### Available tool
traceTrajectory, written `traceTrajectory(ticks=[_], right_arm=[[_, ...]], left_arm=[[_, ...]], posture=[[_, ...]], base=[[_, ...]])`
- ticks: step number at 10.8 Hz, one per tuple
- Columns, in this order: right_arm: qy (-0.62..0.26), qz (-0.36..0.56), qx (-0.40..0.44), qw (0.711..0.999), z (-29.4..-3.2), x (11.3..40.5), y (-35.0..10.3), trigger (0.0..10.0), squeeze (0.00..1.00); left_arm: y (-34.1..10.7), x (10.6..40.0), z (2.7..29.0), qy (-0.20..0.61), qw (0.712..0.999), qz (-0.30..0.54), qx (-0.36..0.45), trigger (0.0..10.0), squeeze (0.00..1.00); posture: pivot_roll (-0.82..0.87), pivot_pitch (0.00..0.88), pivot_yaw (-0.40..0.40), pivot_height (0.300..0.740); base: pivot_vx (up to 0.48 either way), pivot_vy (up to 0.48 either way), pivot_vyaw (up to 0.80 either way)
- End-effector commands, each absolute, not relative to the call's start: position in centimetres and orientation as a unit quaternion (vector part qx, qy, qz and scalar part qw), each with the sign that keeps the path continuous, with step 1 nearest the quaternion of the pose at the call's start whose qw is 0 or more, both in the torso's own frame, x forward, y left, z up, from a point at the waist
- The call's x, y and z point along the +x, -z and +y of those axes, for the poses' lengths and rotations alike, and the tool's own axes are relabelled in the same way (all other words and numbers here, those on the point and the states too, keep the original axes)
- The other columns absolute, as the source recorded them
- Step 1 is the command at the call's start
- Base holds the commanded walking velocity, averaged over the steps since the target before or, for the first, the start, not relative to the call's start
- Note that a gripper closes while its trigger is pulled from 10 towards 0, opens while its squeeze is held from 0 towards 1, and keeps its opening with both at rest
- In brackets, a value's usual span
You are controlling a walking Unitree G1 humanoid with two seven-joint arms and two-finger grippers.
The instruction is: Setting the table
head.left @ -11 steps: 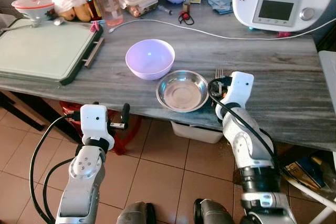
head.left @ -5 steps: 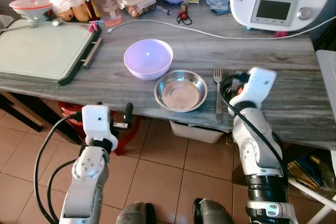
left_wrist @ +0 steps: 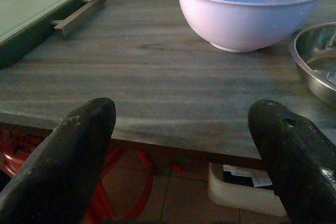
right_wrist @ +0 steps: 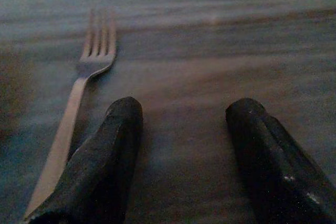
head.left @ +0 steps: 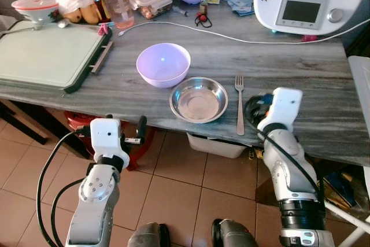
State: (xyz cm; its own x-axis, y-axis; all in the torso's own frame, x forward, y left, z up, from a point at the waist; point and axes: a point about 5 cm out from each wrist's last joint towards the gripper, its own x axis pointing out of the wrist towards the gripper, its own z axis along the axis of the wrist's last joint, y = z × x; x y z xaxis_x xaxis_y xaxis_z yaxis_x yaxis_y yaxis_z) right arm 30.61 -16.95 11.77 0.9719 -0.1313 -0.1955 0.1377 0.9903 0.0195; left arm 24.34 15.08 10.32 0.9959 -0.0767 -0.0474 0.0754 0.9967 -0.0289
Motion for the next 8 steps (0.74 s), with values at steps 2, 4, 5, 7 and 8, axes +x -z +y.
traceTrajectory(ticks=[2, 4, 5, 7, 8], right_arm=[[0.046, 0.132, 0.016, 0.990, -16.1, 30.4, -10.8, 10.0, 0.00], [0.027, 0.146, 0.014, 0.989, -15.6, 30.0, -10.5, 10.0, 0.00], [0.022, 0.149, 0.015, 0.988, -15.4, 29.7, -10.5, 10.0, 0.00], [0.014, 0.154, 0.017, 0.988, -15.3, 29.4, -10.3, 10.0, 0.00], [0.007, 0.155, 0.021, 0.988, -15.2, 29.4, -10.4, 10.0, 0.00]], left_arm=[[-10.3, 24.0, 15.5, 0.035, 0.999, 0.028, -0.011, 10.0, 0.00], [-10.3, 23.9, 15.6, 0.034, 0.999, 0.031, -0.011, 10.0, 0.00], [-10.3, 23.9, 15.6, 0.034, 0.999, 0.031, -0.010, 10.0, 0.00], [-10.3, 24.0, 15.6, 0.035, 0.999, 0.031, -0.011, 10.0, 0.00], [-10.3, 24.0, 15.5, 0.036, 0.999, 0.032, -0.011, 10.0, 0.00]], posture=[[-0.01, 0.132, 0.065, 0.740], [-0.01, 0.135, 0.062, 0.740], [-0.01, 0.136, 0.060, 0.740], [-0.02, 0.137, 0.061, 0.740], [-0.02, 0.138, 0.062, 0.740]], base=[[0.000, 0.000, 0.00], [0.000, 0.000, 0.00], [0.000, 0.000, 0.00], [0.000, 0.000, 0.00], [0.000, 0.000, 0.00]])
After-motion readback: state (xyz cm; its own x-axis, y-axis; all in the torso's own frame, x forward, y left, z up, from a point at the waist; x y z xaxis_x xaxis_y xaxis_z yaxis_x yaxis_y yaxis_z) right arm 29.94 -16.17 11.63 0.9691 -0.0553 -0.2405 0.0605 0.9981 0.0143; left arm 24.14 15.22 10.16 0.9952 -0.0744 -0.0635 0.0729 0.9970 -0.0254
